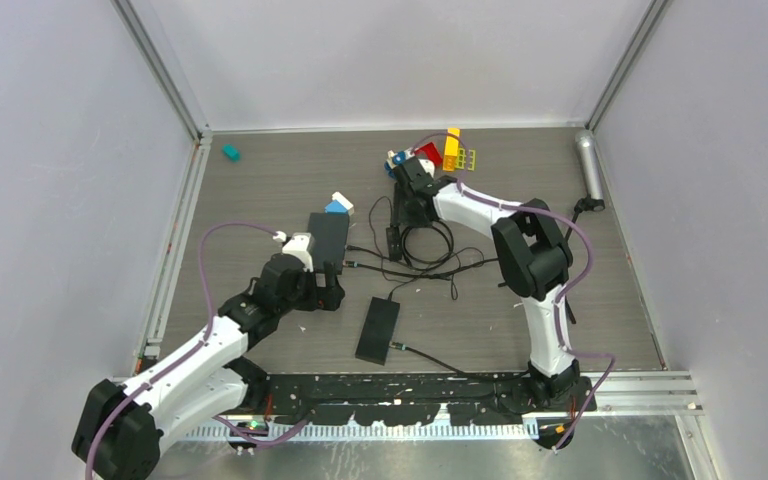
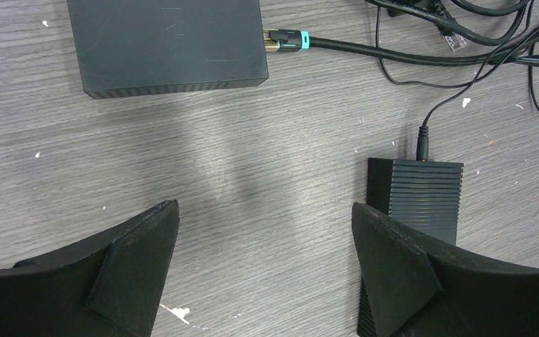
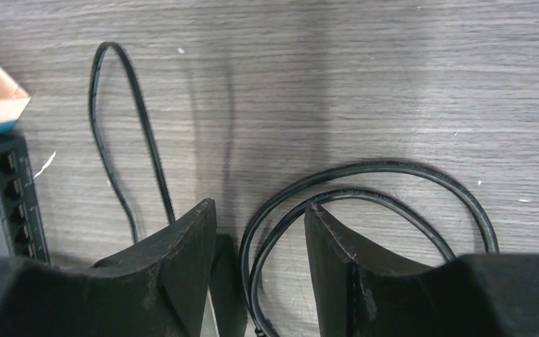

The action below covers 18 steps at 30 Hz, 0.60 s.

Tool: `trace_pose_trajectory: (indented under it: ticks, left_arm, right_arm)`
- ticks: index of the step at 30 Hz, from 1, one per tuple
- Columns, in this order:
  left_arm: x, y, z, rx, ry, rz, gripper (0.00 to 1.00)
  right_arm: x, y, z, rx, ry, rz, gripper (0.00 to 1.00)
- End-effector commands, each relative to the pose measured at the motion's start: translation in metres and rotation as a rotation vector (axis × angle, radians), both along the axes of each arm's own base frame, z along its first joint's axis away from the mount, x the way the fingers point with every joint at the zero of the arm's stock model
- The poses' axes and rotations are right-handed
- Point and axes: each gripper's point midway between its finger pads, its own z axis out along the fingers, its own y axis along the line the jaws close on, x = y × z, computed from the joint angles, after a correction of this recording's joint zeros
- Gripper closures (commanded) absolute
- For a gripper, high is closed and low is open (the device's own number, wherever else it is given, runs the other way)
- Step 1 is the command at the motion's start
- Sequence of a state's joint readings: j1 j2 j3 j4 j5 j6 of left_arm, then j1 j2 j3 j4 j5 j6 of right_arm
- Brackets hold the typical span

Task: Insert the plug into the switch port
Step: Pick up the connector from the center of the board.

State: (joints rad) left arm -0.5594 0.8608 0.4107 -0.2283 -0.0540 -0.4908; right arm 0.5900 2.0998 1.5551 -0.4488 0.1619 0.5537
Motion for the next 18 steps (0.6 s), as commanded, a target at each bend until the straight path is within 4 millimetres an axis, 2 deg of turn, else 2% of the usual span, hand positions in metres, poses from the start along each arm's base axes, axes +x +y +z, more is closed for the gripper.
trace_pose_trajectory:
  ticks: [1, 4, 7, 10, 12, 16, 18]
  left_arm:
    - [0.004, -0.004, 0.009, -0.037, -0.032, -0.005, 0.05]
    - [0.003, -0.004, 0.009, -0.036, -0.028, -0.006, 0.05]
    - [0.002, -0.004, 0.009, -0.038, -0.026, -0.006, 0.05]
    - [0.001, -0.004, 0.01, -0.041, -0.028, -0.005, 0.05]
    - [0.001, -0.004, 0.012, -0.044, -0.028, -0.006, 0.05]
    - [0.004, -0.008, 0.024, -0.069, -0.052, -0.007, 0.05]
    - [0.01, -0.013, 0.04, -0.103, -0.096, -0.015, 0.06]
  right_arm:
    - [0.006, -0.001, -0.008, -0.035, 0.006, -0.068, 0.46]
    - [0.004, -0.002, -0.022, -0.066, 0.023, -0.063, 0.56]
    - [0.004, -0.005, -0.025, -0.1, 0.019, -0.061, 0.68]
    - [0.004, -0.007, -0.021, -0.106, 0.01, -0.056, 0.87]
    - [0.005, -0.009, -0.013, -0.102, -0.011, -0.064, 0.99]
    - [0.006, -0.017, 0.013, -0.047, -0.077, -0.115, 0.99]
    - [0.009, -0.024, 0.037, 0.008, -0.133, -0.166, 0.99]
